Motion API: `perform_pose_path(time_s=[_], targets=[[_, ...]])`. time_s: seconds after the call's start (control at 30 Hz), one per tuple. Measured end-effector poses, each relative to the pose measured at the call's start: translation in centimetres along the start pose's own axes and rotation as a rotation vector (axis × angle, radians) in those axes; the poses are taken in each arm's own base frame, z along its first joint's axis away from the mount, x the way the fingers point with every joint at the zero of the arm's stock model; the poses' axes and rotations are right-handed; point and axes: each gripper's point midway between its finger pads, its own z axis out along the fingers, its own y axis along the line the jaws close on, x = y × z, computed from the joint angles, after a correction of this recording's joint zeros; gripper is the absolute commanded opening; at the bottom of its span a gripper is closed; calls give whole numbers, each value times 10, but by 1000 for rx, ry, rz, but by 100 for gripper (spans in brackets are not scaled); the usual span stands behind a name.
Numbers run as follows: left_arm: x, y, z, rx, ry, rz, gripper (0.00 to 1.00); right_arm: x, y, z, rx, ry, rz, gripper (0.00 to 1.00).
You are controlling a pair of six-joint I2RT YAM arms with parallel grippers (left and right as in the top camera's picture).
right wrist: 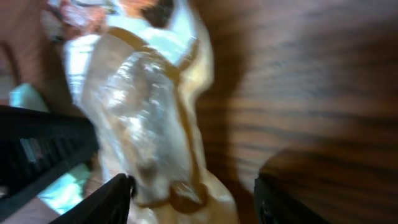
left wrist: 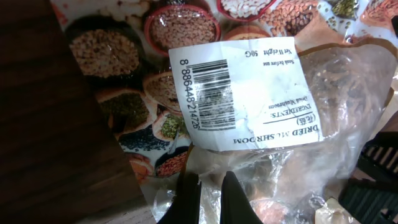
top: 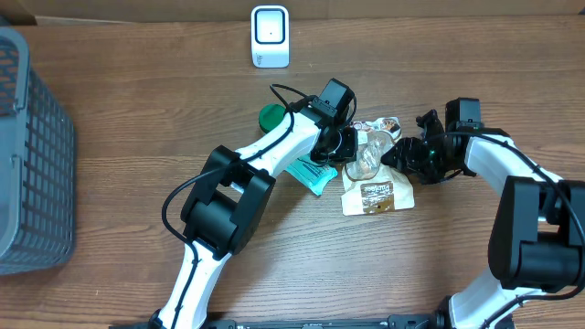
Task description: Scan the item barcode
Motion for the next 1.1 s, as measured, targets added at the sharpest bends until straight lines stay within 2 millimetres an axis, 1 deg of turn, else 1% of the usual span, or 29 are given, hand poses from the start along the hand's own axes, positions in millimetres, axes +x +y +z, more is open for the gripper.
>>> perform_pose_path(time_s=[0.07,0.13,0.27,0.37,0.47,0.5,0.53,0.73,0.83,0.93,0.97,1.03,1.07,1.1], targets=[[0,0,0,0,1,0,4,0,6,5,-54,11,-2,61],[0,0,0,0,1,0,4,4,17,11,-148,40,-9,57],[0,0,0,0,2,-1,4,13,31,21,-299,98,-1,43],[0,1,0,-1,1,-2,4,18,35,26,-376,126,12,39],[0,2,-1,-2,2,-5,4,22,36,28,-400,140,16,20],[0,2,-1,-2,2,-5,4,23,34,30,-395,142,15,4],[0,2,-1,-2,2,-5,4,26,32,32,-397,150,22,4],[-1,3,-1,0,4,-9,4,28,30,33,-394,153,23,4],[1,10,-6,-2,28,-35,4,31,31,32,-394,167,35,4],[4,23,-18,-41,68,-55,4,37,31,28,-372,195,56,4],[2,27,-24,-50,74,-53,4,38,31,22,-340,205,64,4],[-9,28,-49,-58,56,-43,4,37,32,13,-307,201,56,4],[-19,24,-69,-51,26,-31,4,33,37,3,-291,188,43,4],[-29,17,-95,-39,-15,-15,4,25,44,-10,-280,160,19,4]])
